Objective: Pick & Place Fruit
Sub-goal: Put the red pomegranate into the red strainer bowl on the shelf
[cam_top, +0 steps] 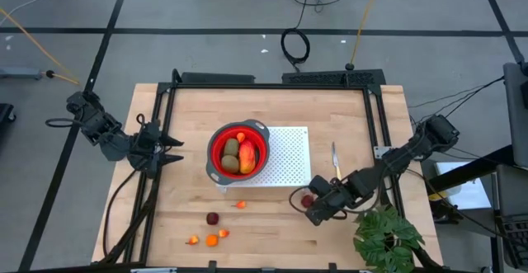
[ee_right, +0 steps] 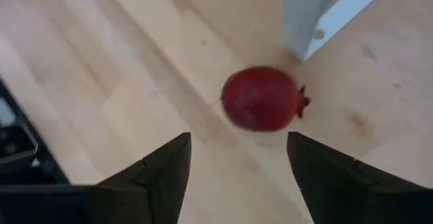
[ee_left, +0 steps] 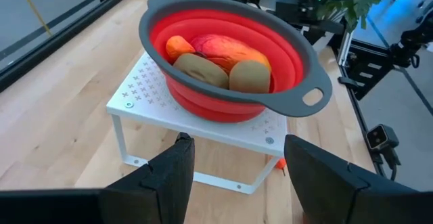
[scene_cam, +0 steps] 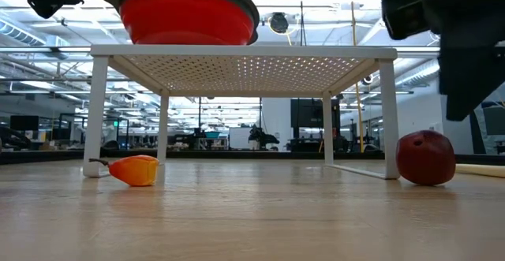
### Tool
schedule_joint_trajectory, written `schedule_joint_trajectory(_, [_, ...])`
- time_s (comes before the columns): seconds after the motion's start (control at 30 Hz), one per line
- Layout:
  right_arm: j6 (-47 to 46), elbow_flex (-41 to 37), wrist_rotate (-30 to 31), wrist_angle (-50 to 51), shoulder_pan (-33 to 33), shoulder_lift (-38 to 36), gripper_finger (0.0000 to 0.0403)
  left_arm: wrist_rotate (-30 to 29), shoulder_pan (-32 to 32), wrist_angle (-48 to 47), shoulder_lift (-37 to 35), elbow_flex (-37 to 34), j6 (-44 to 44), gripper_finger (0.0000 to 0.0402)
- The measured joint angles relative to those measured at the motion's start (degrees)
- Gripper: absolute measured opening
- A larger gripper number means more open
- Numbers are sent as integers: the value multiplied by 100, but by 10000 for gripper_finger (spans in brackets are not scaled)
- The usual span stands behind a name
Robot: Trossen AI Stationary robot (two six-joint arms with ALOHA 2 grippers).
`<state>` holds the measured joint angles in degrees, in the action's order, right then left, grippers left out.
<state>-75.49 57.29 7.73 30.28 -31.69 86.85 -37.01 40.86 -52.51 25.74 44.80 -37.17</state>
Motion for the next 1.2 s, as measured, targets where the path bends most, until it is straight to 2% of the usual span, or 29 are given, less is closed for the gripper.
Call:
schedule_joint_trajectory(0.17, [-182, -23, 127, -10, 136, -2, 244, 3, 0, 0, 0, 0, -2, 230])
schedule_joint_trajectory(1.03, [-117, -23, 103, -257, 171, -2, 234, 111, 0, 11, 0, 2, -17, 230])
schedule_joint_trajectory(1.2, [-108, -23, 105, -306, 171, -2, 247, 109, 0, 11, 0, 2, -39, 230])
